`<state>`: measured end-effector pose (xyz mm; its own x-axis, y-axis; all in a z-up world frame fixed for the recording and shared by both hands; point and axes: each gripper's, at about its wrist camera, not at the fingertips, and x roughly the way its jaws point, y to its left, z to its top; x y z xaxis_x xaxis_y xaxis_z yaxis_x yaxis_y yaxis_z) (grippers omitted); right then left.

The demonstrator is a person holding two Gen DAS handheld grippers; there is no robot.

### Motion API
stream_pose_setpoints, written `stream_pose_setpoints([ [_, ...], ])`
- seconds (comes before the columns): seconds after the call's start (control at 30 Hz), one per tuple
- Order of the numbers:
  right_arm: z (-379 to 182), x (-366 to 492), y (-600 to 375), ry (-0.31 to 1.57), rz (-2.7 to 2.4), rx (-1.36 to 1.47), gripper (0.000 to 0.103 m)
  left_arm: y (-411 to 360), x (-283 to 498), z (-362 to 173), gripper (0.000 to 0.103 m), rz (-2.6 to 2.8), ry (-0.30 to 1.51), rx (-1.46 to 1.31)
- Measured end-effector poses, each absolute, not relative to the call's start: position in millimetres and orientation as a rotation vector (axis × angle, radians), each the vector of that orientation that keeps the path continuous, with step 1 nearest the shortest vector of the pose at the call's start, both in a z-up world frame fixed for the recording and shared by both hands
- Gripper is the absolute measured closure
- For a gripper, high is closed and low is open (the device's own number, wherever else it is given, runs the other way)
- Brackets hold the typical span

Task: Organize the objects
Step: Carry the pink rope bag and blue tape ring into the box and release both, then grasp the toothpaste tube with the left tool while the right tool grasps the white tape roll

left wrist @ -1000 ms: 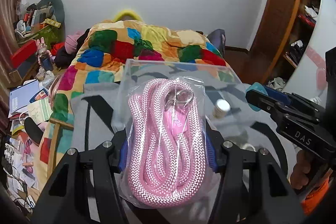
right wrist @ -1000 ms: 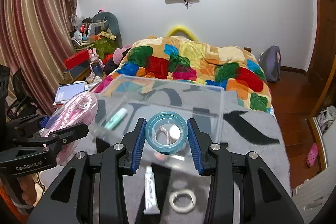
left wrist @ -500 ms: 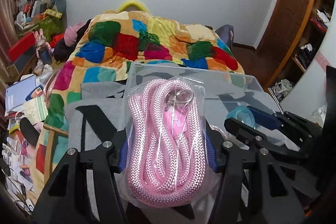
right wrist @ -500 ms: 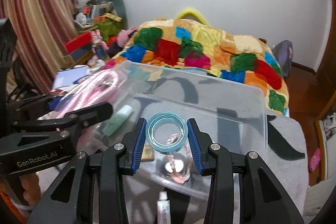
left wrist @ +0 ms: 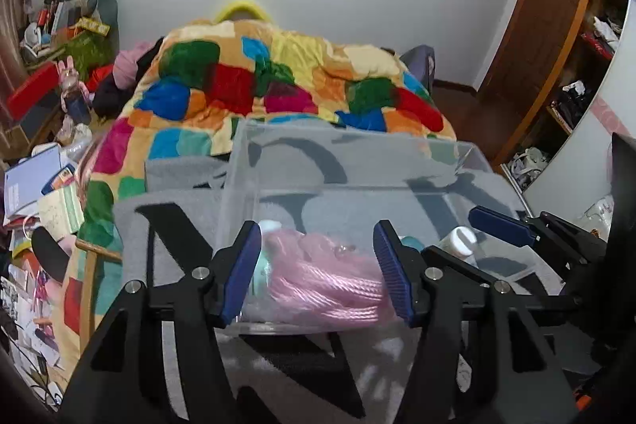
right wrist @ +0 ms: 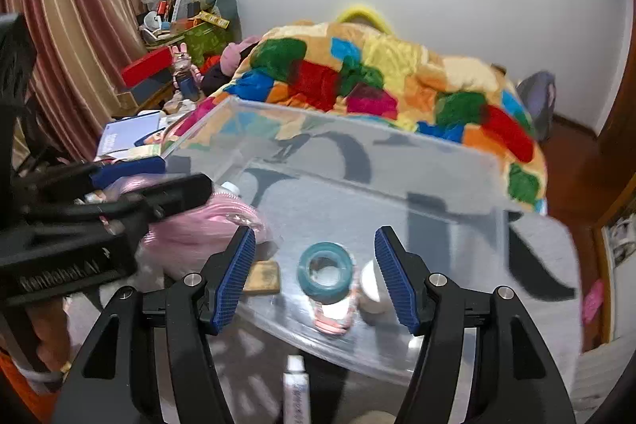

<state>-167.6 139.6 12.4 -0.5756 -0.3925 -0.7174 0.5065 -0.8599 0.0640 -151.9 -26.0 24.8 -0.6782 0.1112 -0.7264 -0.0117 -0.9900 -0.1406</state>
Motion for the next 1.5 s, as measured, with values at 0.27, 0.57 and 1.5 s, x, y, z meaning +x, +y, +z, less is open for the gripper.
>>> stream_pose_setpoints([
  [0.27,31.9,-137.9,161.1,0.281,-2.473,0.961,0.042,-18.4,-121.4,53.9,0.019,2.861,-0.123,-1.127],
  [0.57,27.2,-108.4,199.2,0.279,-2.500,0.969,0.032,5.3,-93.8,39.3,0.009,2.822,-0.072,-1.175],
  [1.5,-41.5,-88.2,229.4,0.222,-2.344,1.117,0.069,85.0,-101.8,-55.9,0.052,2.545,-0.100,-1.470],
])
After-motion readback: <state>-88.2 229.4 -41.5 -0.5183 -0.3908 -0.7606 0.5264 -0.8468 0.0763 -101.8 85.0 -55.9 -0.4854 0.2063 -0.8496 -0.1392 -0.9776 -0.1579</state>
